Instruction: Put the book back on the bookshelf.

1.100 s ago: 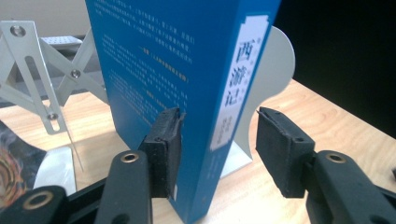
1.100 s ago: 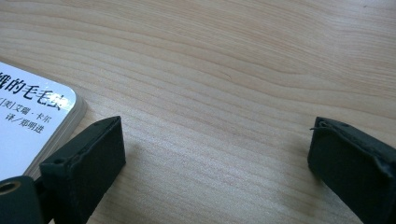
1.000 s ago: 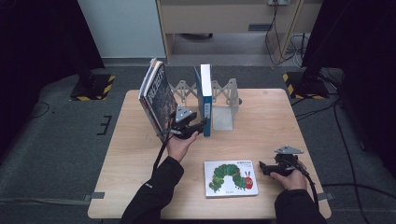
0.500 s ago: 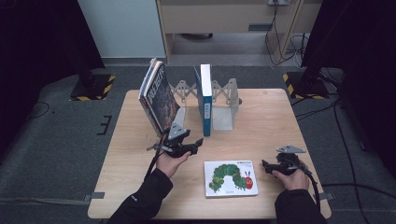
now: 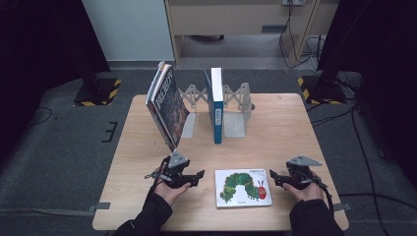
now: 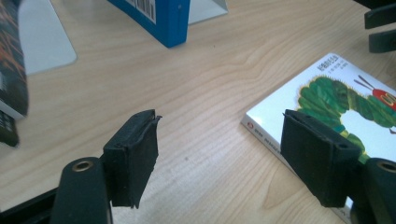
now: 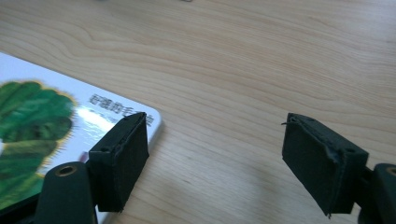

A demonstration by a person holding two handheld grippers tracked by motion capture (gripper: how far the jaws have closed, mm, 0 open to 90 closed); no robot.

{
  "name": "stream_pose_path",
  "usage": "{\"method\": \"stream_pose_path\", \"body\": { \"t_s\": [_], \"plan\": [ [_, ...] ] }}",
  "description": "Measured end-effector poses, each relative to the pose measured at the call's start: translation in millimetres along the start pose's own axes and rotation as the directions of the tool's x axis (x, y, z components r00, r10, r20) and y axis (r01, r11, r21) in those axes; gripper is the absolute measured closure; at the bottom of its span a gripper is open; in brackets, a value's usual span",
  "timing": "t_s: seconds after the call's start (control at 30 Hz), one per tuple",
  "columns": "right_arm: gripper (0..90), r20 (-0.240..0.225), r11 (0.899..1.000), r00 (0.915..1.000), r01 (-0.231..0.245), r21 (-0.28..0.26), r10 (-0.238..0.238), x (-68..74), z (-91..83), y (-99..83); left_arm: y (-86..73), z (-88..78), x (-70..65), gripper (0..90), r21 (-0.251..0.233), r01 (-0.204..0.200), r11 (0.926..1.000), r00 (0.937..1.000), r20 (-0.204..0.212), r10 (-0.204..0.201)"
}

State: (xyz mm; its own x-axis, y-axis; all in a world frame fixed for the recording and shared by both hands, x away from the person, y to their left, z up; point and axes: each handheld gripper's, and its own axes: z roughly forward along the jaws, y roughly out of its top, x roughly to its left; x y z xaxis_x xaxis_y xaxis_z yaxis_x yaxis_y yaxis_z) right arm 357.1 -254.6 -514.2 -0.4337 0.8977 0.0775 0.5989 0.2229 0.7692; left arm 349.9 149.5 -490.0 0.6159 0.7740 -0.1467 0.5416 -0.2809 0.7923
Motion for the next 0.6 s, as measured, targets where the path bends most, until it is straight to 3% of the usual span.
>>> {"method": "stream_pose_path", "body": {
  "t_s": [0.23,0.37,0.47,0.6],
  "plan": [
    [26.7,-0.085,1.0,0.9961,-0.024,-0.01,0.023,16.2,0.7,-1.5,-10.6,19.5,-10.7,26.9,0.059,0.005,0.9982,0.9988,0.047,-0.008],
    [29.1,-0.132,0.999,0.9906,-0.035,0.003,0.035,25.9,3.1,-1.5,-11.2,29.2,-21.7,27.2,0.064,-0.012,0.9979,0.9977,0.068,0.008],
    [31.1,-0.154,0.999,0.9874,-0.035,0.019,0.038,31.8,5.0,-1.5,-11.9,32.2,-29.1,26.6,0.066,-0.044,0.9968,0.9962,0.077,0.039],
    [33.6,-0.165,0.997,0.9851,-0.038,0.069,0.049,33.1,7.7,-3.1,-14.1,34.7,-35.7,25.6,0.069,-0.049,0.9964,0.9938,0.103,0.042]
  ]
}}
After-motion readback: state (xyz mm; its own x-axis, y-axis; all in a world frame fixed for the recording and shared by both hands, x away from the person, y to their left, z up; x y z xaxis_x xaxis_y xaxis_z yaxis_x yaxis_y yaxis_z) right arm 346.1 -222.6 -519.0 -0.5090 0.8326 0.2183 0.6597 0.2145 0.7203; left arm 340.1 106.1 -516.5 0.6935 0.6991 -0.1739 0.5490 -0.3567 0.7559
